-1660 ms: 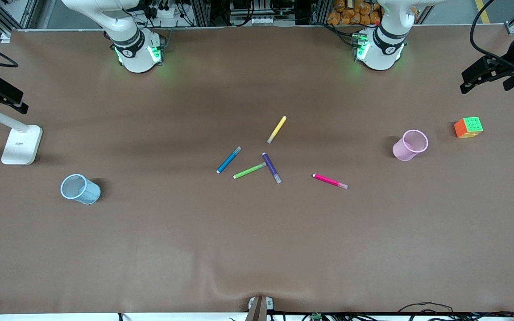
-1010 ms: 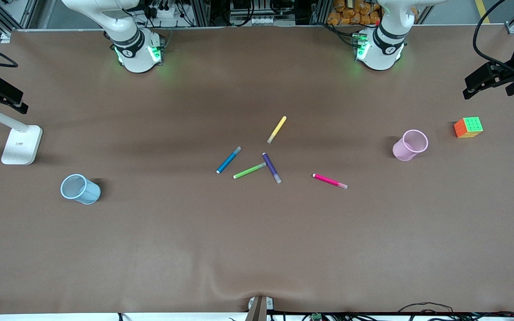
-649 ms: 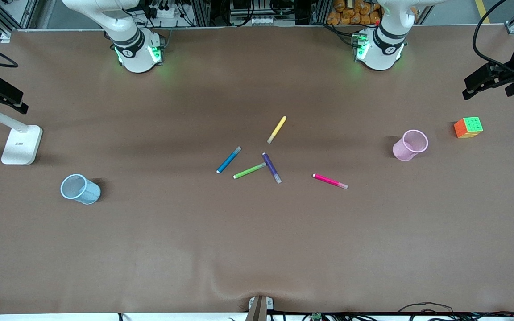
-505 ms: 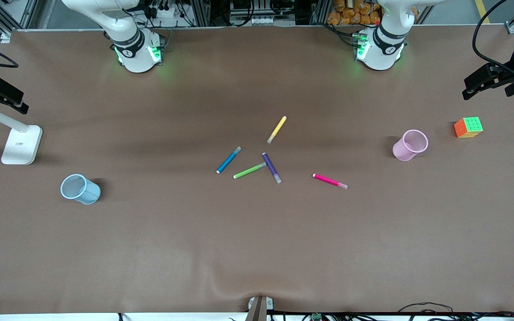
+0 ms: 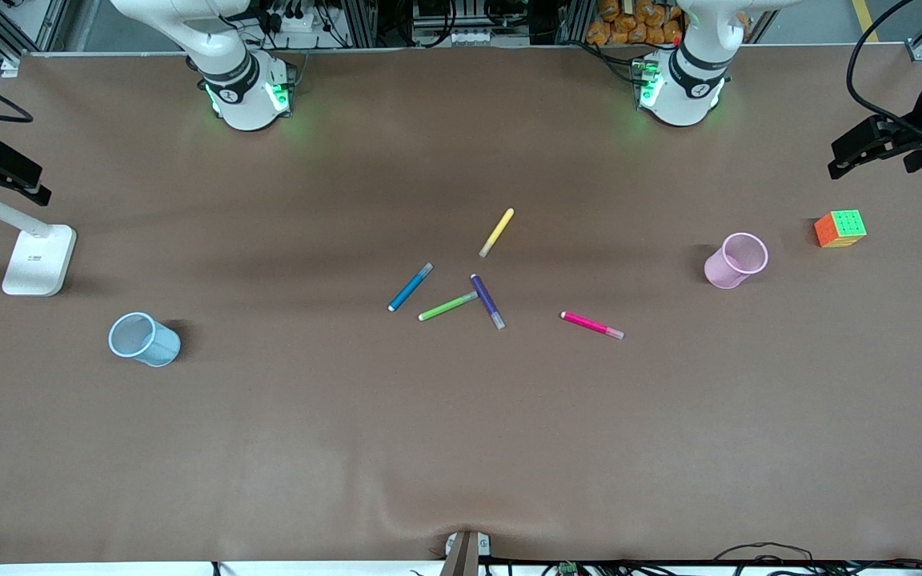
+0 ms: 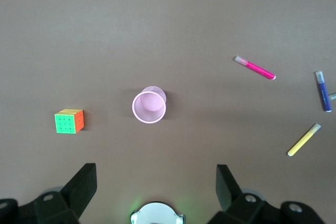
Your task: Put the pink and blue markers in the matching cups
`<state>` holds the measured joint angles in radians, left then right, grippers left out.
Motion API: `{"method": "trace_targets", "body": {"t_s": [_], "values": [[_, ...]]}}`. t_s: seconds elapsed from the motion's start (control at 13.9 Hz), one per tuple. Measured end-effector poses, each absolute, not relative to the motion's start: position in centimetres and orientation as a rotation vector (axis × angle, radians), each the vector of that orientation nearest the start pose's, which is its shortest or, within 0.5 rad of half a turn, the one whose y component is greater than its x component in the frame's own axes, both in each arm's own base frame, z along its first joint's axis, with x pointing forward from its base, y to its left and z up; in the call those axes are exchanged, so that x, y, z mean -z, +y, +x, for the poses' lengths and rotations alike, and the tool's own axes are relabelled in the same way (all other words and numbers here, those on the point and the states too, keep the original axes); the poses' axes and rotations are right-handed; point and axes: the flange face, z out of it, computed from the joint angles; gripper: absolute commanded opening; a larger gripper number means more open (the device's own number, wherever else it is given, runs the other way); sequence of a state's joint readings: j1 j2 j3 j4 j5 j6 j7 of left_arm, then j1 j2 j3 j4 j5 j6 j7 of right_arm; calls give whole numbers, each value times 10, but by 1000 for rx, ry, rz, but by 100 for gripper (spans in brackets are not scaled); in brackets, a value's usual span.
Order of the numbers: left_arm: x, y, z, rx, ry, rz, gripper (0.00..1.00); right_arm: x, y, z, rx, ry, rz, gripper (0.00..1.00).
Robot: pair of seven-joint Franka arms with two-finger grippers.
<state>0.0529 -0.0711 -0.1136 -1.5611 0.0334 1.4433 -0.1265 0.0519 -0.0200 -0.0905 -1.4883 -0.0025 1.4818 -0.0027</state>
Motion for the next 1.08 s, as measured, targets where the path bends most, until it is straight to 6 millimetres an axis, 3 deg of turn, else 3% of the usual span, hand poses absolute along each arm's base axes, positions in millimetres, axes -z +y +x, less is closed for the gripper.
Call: {"method": "trace_targets", "body": {"t_s": [1.08], "values": [[-609,-36,523,-137,-97,-3095,100,-665,-23,539,19,60,-3142,100]]}}
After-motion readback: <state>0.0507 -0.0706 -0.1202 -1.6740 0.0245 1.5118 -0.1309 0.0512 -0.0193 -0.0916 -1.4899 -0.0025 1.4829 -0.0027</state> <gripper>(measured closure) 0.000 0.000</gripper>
